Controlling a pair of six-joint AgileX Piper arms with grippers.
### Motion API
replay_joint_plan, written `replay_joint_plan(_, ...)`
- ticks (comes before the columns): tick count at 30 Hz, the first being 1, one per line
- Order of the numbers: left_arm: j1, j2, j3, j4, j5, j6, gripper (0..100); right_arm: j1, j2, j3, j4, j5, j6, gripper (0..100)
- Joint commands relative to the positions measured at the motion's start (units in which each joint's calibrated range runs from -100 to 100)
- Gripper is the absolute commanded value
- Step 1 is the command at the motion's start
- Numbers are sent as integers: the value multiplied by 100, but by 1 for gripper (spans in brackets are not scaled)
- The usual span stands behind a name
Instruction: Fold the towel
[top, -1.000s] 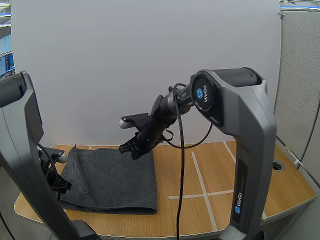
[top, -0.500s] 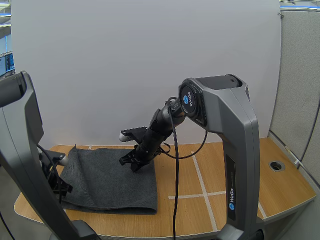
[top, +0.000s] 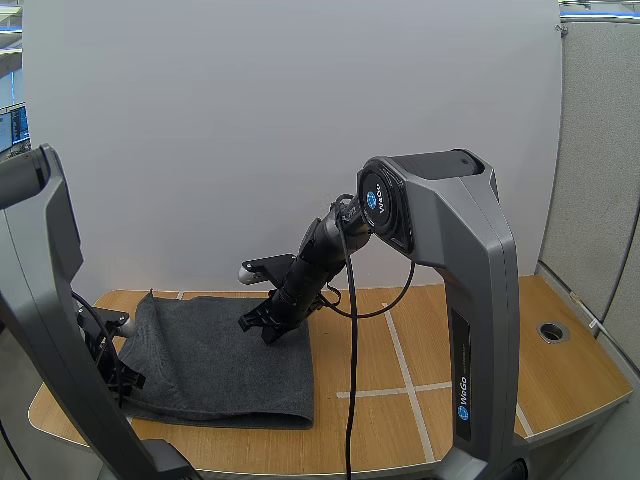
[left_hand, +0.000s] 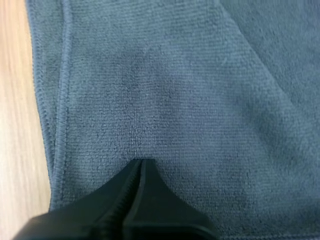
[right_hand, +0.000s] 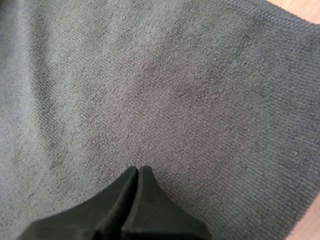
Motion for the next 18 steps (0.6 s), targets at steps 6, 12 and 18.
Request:
replay_joint_plan(6, -2, 430, 112, -21, -337, 55, 0, 0, 78, -29, -293, -473, -41, 0)
replay_joint_plan(12, -2, 430, 110, 146, -286, 55, 0, -83, 94, -29, -563, -558, 109, 0)
replay_joint_plan(18, -2, 430, 110, 160, -286, 55, 0, -539, 94, -29, -784, -558, 109, 0)
